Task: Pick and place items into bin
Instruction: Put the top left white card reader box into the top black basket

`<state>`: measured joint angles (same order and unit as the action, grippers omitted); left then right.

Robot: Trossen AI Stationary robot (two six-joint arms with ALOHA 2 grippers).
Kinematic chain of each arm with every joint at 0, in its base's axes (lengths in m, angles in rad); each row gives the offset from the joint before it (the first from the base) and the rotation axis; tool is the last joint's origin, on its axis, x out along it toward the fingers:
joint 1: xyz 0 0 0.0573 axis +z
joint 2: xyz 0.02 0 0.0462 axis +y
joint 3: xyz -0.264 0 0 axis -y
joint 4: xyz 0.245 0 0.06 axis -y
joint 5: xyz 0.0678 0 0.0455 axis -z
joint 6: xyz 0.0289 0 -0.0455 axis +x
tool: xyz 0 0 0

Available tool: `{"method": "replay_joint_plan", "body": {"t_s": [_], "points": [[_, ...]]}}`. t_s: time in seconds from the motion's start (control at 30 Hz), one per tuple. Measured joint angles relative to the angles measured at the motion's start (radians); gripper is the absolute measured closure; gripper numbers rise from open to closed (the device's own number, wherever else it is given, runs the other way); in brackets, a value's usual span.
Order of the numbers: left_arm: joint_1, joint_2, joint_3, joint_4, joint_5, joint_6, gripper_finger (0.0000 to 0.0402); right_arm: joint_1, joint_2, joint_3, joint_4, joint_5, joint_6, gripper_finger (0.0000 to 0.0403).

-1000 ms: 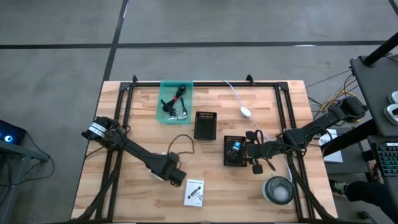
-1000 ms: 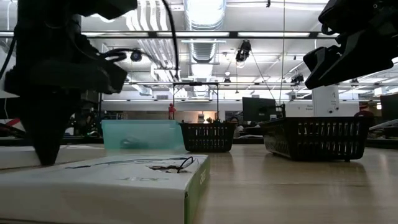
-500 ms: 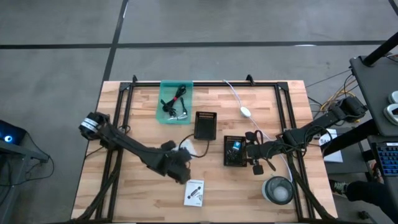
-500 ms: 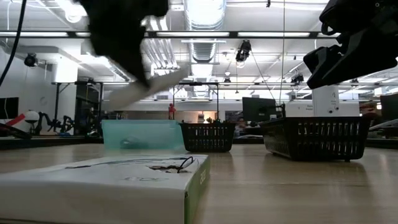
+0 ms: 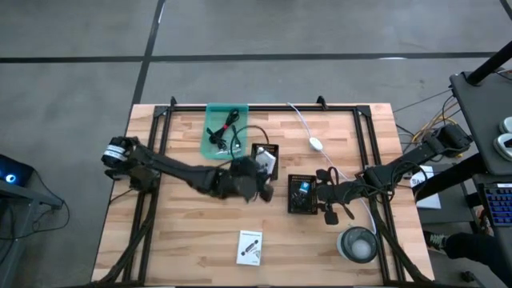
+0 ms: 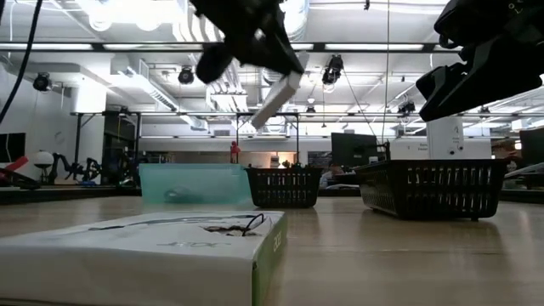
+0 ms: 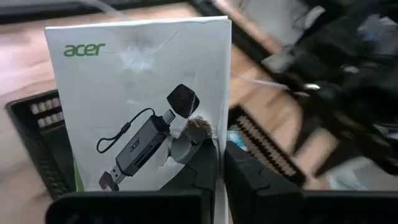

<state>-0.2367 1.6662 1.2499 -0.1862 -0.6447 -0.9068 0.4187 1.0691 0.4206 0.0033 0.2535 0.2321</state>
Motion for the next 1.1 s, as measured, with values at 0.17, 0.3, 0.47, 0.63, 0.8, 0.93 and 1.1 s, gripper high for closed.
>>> {"method": "replay_joint_plan", "body": {"t_s": [0.17,0.3,0.47,0.63,0.8,0.93,1.1], "points": [[0.084,0.024,0.0,0.011,0.093,-0.031,0.04,0.0,0.0,0.0,0.001,0.0,0.0,0.0264],[0.126,0.045,0.0,0.023,0.136,-0.055,0.04,0.0,0.0,0.0,0.001,0.0,0.0,0.0264],[0.166,0.069,0.0,0.043,0.203,-0.08,0.04,0.0,0.0,0.0,0.002,0.0,-0.004,0.0264],[0.195,0.101,0.005,0.037,0.258,-0.089,0.04,0.0,0.0,0.0,0.001,0.001,-0.005,0.0264],[0.215,0.117,0.0,0.039,0.287,-0.108,0.04,0.0,0.0,0.0,-0.002,0.001,-0.007,0.0264],[0.226,0.129,-0.002,0.048,0.288,-0.105,0.0396,0.0,0.0,0.0,-0.002,0.001,-0.007,0.0264],[0.244,0.141,-0.002,0.044,0.301,-0.106,0.0376,0.0,0.0,0.0,-0.008,0.001,-0.007,0.0264]]}}
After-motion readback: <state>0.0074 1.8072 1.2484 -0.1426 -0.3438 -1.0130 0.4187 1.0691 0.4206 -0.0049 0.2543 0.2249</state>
